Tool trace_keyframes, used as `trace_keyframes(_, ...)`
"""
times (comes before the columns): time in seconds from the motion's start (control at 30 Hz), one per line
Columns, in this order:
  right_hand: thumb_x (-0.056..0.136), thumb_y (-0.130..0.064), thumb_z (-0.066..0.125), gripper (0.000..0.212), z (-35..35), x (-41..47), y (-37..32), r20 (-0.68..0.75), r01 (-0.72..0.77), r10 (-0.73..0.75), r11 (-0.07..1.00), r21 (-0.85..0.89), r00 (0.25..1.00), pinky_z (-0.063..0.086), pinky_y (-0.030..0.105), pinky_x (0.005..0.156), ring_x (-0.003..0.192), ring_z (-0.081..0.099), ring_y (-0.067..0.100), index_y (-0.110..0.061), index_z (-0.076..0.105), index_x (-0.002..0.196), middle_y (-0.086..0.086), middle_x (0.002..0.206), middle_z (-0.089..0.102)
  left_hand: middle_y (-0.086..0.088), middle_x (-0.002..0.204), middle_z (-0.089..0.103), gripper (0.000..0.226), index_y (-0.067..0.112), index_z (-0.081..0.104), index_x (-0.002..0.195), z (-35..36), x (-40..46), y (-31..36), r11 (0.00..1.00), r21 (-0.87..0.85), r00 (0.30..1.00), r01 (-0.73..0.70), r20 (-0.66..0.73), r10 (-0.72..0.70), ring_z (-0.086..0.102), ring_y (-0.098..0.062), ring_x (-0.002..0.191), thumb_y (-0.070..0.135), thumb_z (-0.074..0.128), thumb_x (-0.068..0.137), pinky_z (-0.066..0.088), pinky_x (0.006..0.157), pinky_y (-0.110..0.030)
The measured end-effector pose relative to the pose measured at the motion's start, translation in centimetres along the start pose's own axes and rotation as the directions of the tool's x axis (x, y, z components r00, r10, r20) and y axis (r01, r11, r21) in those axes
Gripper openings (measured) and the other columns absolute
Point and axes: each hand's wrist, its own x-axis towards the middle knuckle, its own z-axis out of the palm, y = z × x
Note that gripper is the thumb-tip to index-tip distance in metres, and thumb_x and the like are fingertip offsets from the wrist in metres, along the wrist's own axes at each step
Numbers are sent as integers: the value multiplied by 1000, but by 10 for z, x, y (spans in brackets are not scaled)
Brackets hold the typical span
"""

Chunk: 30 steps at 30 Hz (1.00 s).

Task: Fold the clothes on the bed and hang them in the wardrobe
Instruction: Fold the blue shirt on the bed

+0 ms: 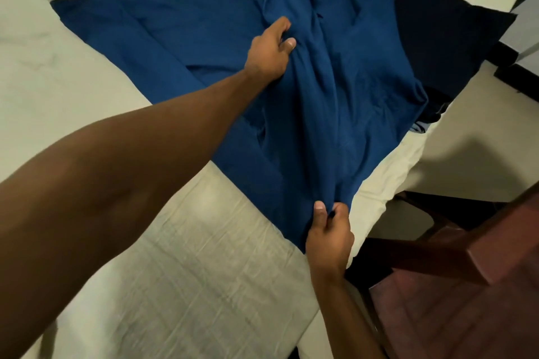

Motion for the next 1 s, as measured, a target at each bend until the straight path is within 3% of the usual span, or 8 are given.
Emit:
trace_keyframes(0.2, 102, -38, 50, 25, 2, 4, -5, -4, -132, 132, 991, 3, 991, 32, 33, 70, 80, 54, 29, -13, 48, 105, 5, 79, 59, 12, 80, 51, 20, 17, 55, 112, -4, 0, -5, 992, 46, 992, 121, 38, -123, 52, -13, 87, 33, 47, 103, 43, 80, -28)
trace_keyframes(0.3, 98, -39, 56, 29, -9, 3, -18, 81, -197, 197, 980, -16, 977, 41, 35, 78, 95, 60, 30, -17, 49, 117, 1, 87, 61, -1, 99, 61, 32, 11, 57, 111, -13, -38, -15, 997, 80, 987, 0, -158, 13, 53, -15, 92, 38, 43, 100, 43, 81, -33)
trace_keyframes(0.43, 95, -23, 60, 30, -18, -1, -47, -164, 219, -265, 943, -252, 950, 46, 42, 87, 106, 55, 26, -17, 54, 123, 5, 114, 60, -8, 95, 56, 22, 10, 57, 99, -24, -135, -44, 959, 259, 959, -119, -221, 179, 51, -24, 85, 27, 45, 103, 36, 71, -33)
trace_keyframes(0.57, 92, -13, 52, 22, 30, 2, -59, 111, 679, -684, 666, -308, 721, 52, 44, 81, 101, 58, 30, -15, 64, 110, 6, 111, 63, -9, 108, 59, 26, 12, 62, 107, -28, -190, -82, 735, 563, 914, -378, 97, 395, 55, -33, 97, 29, 43, 103, 39, 80, -43)
trace_keyframes(0.67, 96, -18, 54, 39, 61, 20, -35, 366, 782, -724, 383, -492, 585, 41, 50, 106, 136, 44, 32, -18, 55, 135, 7, 146, 50, -8, 148, 49, 46, 18, 54, 138, -34, -196, -115, 587, 623, 855, -517, 346, 386, 44, -31, 135, 44, 36, 104, 33, 106, -49)
trace_keyframes(0.73, 103, -34, 38, 49, 64, 32, -14, 421, 723, -635, 338, -602, 647, 27, 55, 117, 149, 26, 29, -23, 39, 151, 4, 161, 32, -7, 161, 32, 62, 25, 37, 153, -50, -186, -140, 597, 688, 909, -413, 350, 225, 30, -30, 148, 59, 24, 103, 25, 114, -60)
trace_keyframes(0.87, 102, -46, 22, 58, 53, 36, 4, 448, 707, -598, 309, -636, 665, 20, 58, 119, 151, 21, 28, -22, 33, 154, 3, 162, 28, -5, 168, -2, 70, 34, 8, 159, -86, -159, -153, 725, 667, 970, 171, 16, -244, -7, -28, 154, 68, 14, 98, 0, 116, -65)
trace_keyframes(1.0, 97, -44, 30, 55, 43, 29, -19, 368, 698, -626, 429, -573, 687, 39, 53, 110, 137, 47, 29, -17, 56, 137, 6, 144, 55, -11, 166, 10, 69, 21, 27, 155, -86, -154, -118, 743, 654, 988, 142, -46, -148, 1, -31, 153, 62, 19, 101, 4, 117, -63)
